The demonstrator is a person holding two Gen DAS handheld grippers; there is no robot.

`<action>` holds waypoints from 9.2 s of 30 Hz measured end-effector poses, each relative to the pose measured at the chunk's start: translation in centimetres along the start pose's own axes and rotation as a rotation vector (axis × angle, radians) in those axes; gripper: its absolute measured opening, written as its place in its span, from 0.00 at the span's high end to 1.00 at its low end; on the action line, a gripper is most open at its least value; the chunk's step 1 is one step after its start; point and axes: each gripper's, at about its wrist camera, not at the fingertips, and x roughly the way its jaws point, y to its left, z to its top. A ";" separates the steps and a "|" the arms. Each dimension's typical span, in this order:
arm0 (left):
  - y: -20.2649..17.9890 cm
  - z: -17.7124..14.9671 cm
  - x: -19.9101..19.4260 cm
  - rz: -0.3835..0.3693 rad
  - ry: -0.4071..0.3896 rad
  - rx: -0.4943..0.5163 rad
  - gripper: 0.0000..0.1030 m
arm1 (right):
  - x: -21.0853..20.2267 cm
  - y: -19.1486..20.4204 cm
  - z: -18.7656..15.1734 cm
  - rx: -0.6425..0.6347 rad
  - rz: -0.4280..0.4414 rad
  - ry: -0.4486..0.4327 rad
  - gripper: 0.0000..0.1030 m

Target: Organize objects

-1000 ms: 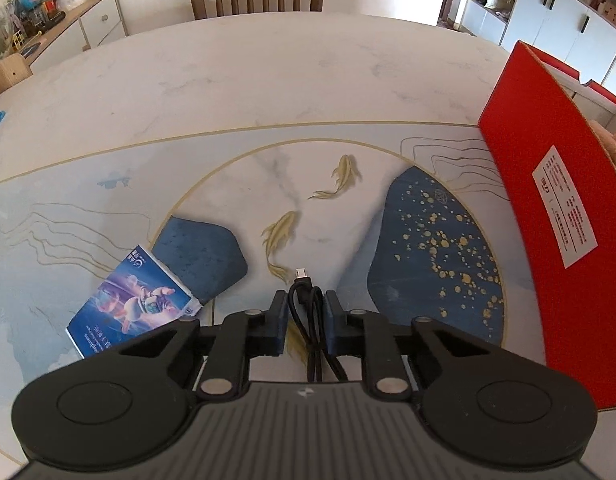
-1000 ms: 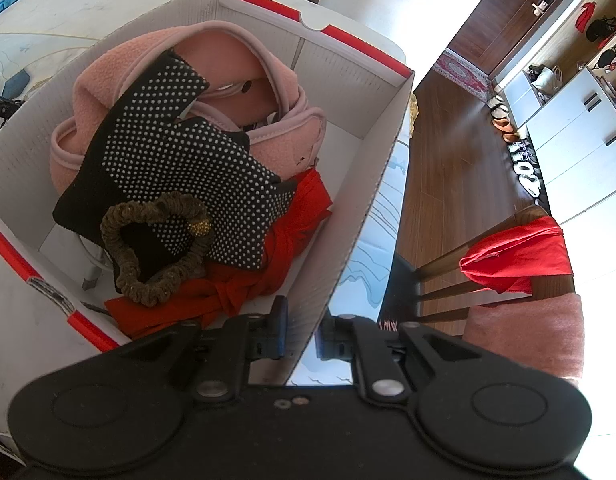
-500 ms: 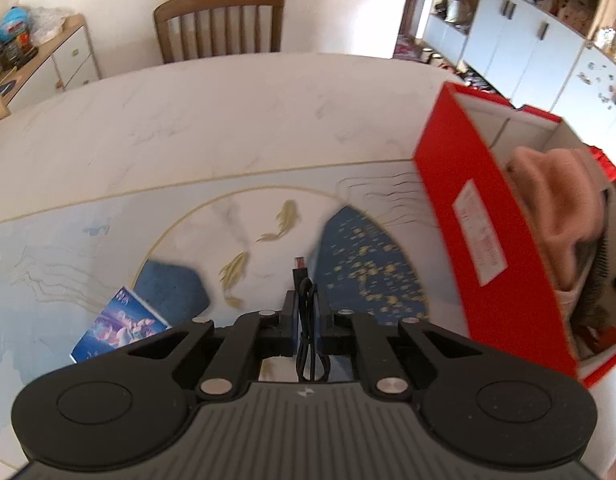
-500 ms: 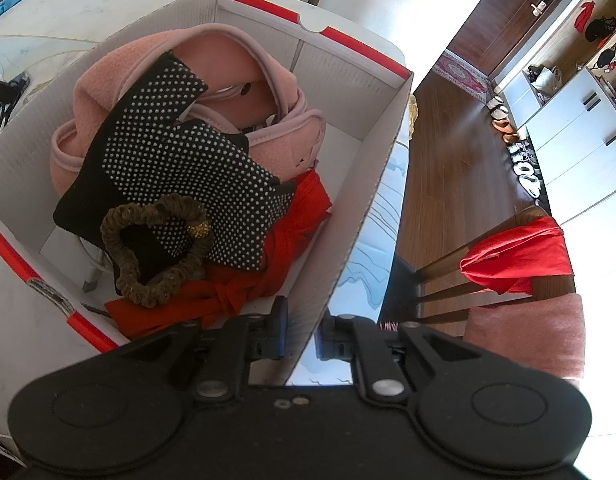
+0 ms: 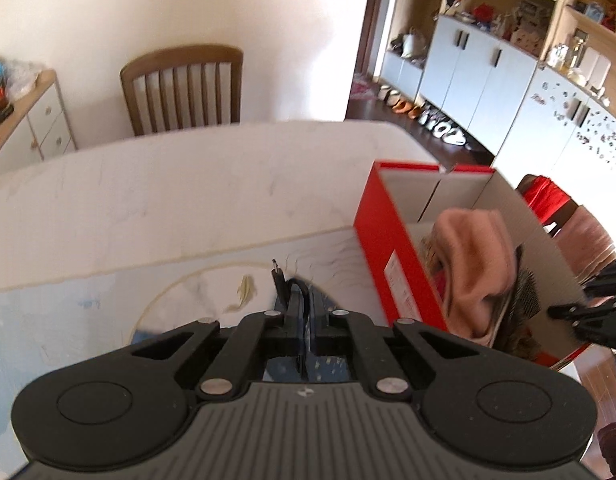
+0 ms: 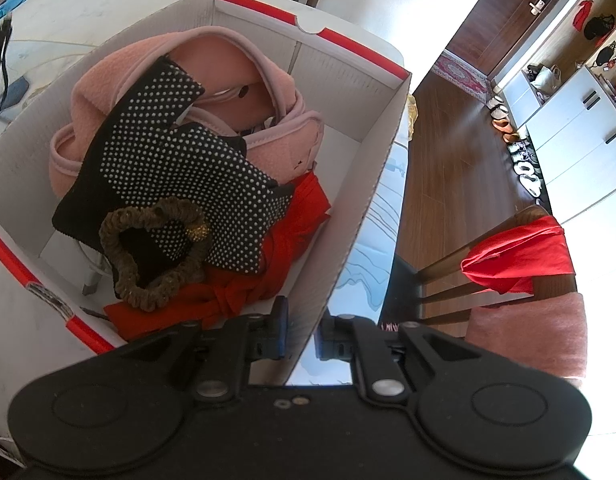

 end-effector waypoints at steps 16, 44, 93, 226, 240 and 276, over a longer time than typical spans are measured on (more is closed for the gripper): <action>-4.9 7.8 -4.4 -0.182 -0.125 0.123 0.98 | -0.2 0.1 0.3 -0.002 -0.003 -0.002 0.89; -17.6 4.6 4.8 -0.410 0.147 0.340 0.98 | -0.3 0.3 0.2 0.004 0.003 -0.009 0.88; 0.7 1.2 -2.1 0.056 0.078 0.030 0.89 | -0.2 0.0 0.2 0.006 0.014 -0.003 0.90; -18.9 3.3 9.7 -0.246 0.162 0.465 0.52 | -0.5 1.1 0.2 0.002 0.030 -0.013 0.89; -17.8 2.5 8.5 -0.243 0.154 0.402 0.36 | -1.7 0.1 -0.2 0.026 0.052 -0.056 0.84; -11.7 -2.7 -6.8 -0.183 -0.180 0.128 0.16 | -14.2 2.1 -2.7 0.232 0.138 -0.457 0.45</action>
